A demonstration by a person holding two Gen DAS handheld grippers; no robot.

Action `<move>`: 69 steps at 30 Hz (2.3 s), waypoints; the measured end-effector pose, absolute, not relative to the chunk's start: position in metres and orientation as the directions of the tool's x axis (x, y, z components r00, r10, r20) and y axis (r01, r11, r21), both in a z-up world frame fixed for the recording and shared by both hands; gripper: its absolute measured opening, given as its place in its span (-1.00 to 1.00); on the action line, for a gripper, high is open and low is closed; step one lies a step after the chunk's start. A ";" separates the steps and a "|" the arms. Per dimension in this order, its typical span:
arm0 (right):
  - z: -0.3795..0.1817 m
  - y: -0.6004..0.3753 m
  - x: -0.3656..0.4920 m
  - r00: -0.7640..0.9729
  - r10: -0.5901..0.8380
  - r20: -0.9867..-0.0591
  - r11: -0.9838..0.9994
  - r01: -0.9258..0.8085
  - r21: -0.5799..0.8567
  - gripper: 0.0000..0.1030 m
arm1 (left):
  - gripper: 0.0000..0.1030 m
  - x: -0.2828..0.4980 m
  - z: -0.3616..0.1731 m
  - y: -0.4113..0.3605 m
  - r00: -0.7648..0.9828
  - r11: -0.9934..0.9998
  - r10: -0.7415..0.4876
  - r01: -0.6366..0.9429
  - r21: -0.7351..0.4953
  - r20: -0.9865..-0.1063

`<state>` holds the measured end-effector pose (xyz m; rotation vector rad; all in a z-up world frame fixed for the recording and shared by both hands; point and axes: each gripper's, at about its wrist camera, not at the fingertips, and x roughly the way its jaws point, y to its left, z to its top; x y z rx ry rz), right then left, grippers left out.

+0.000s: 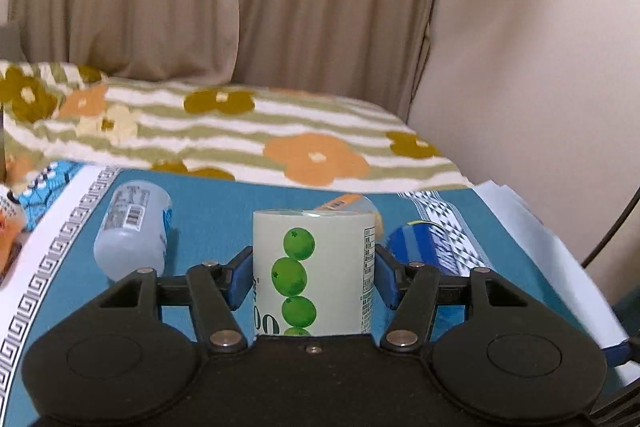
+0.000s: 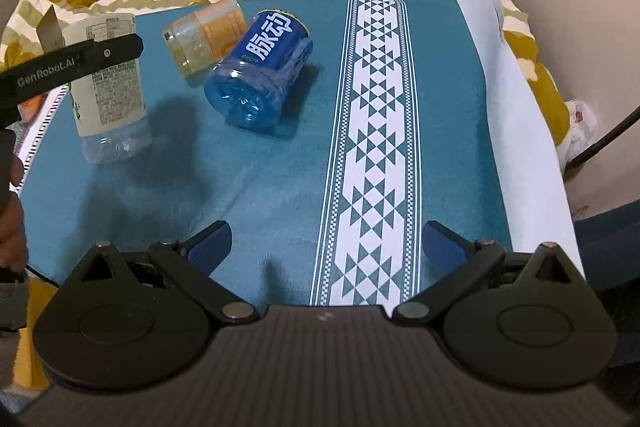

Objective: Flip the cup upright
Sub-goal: 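Rotate the left gripper to turn the cup opening upward, then lower the upright cup onto the cloth and open the left gripper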

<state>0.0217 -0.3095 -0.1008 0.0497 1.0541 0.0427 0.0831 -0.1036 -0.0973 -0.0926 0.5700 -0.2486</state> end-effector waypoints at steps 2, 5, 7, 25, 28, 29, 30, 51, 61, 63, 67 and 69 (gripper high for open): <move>-0.105 -0.307 0.025 0.489 0.062 -0.870 0.998 -0.014 0.064 1.00 | 0.26 0.081 -0.105 -0.103 0.834 0.968 -0.251 0.215 -0.130 -0.491; -0.109 -0.300 0.028 0.486 0.062 -0.872 0.998 -0.030 0.055 1.00 | 0.27 0.080 -0.115 -0.103 0.847 0.969 -0.245 0.214 -0.119 -0.472; -0.110 -0.296 0.029 0.489 0.060 -0.870 0.998 -0.044 0.044 1.00 | 0.27 0.077 -0.119 -0.101 0.861 0.970 -0.244 0.209 -0.126 -0.447; -0.106 -0.285 0.023 0.490 0.071 -0.869 0.997 -0.057 0.049 1.00 | 0.28 0.056 -0.106 -0.105 0.758 0.971 -0.224 0.230 -0.071 -0.613; -0.104 -0.284 0.020 0.492 0.069 -0.868 0.997 -0.055 0.048 1.00 | 0.29 0.056 -0.105 -0.108 0.746 0.969 -0.217 0.241 -0.048 -0.629; -0.104 -0.284 0.019 0.492 0.069 -0.868 0.997 -0.055 0.048 1.00 | 0.29 0.056 -0.105 -0.109 0.741 0.968 -0.214 0.246 -0.039 -0.637; -0.104 -0.284 0.018 0.494 0.068 -0.867 0.997 -0.054 0.047 1.00 | 0.29 0.057 -0.105 -0.110 0.734 0.968 -0.213 0.250 -0.034 -0.644; -0.051 -0.288 -0.001 0.549 0.035 -0.835 0.996 0.047 0.073 1.00 | 0.88 0.034 -0.047 -0.089 0.697 0.976 -0.186 0.215 -0.045 -0.693; -0.002 -0.261 -0.015 0.571 -0.023 -0.821 0.996 0.085 0.032 1.00 | 1.00 0.016 -0.001 -0.038 0.627 0.984 -0.168 0.159 -0.086 -0.761; 0.001 -0.258 -0.018 0.573 -0.032 -0.819 0.996 0.090 0.025 1.00 | 1.00 0.013 0.001 -0.031 0.621 0.986 -0.153 0.150 -0.075 -0.769; 0.003 -0.253 -0.023 0.575 -0.048 -0.817 0.995 0.102 0.013 1.00 | 1.00 0.005 0.000 -0.019 0.620 0.990 -0.128 0.130 -0.060 -0.774; 0.002 -0.251 -0.026 0.576 -0.057 -0.816 0.994 0.108 0.007 1.00 | 1.00 0.002 -0.001 -0.015 0.621 0.991 -0.121 0.121 -0.058 -0.774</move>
